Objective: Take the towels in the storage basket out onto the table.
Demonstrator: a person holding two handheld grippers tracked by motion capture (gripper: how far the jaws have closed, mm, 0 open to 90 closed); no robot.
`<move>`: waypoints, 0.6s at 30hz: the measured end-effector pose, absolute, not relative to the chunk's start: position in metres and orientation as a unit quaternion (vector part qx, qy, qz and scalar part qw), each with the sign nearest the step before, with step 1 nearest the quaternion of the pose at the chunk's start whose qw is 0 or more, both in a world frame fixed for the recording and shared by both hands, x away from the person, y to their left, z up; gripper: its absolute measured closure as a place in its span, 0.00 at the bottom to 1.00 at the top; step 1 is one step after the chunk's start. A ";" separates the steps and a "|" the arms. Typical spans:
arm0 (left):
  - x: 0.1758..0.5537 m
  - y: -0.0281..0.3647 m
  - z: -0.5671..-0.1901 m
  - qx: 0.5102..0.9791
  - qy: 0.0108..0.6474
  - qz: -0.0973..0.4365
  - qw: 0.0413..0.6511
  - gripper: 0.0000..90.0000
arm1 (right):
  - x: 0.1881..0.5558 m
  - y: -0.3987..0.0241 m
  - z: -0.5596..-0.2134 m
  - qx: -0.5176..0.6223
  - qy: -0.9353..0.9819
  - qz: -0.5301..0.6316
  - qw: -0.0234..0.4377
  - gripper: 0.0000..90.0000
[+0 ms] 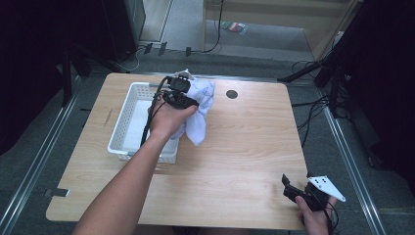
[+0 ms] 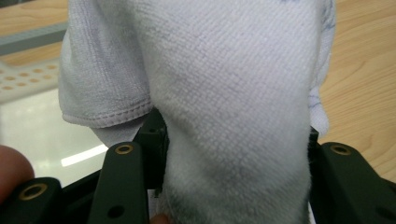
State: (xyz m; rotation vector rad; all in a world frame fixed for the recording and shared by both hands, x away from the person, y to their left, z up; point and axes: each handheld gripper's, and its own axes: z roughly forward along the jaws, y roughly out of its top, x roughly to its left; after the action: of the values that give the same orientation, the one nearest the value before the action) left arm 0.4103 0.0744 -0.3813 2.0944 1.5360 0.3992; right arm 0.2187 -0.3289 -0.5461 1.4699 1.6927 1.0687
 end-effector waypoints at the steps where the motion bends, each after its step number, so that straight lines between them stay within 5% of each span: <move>1: 0.410 0.074 -0.381 0.771 0.565 0.147 0.254 0.54 | 0.219 -0.329 -0.546 0.560 0.645 0.407 0.323 0.10; 18: 0.415 0.026 -0.405 0.786 0.550 0.133 0.251 0.54 | 0.219 -0.329 -0.546 0.559 0.645 0.410 0.322 0.10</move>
State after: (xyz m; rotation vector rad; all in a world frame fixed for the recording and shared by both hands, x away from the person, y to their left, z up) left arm 0.4147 0.0260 -0.4051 2.1379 1.4963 0.3617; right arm 0.2188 -0.3290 -0.5460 1.4681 1.6922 1.0750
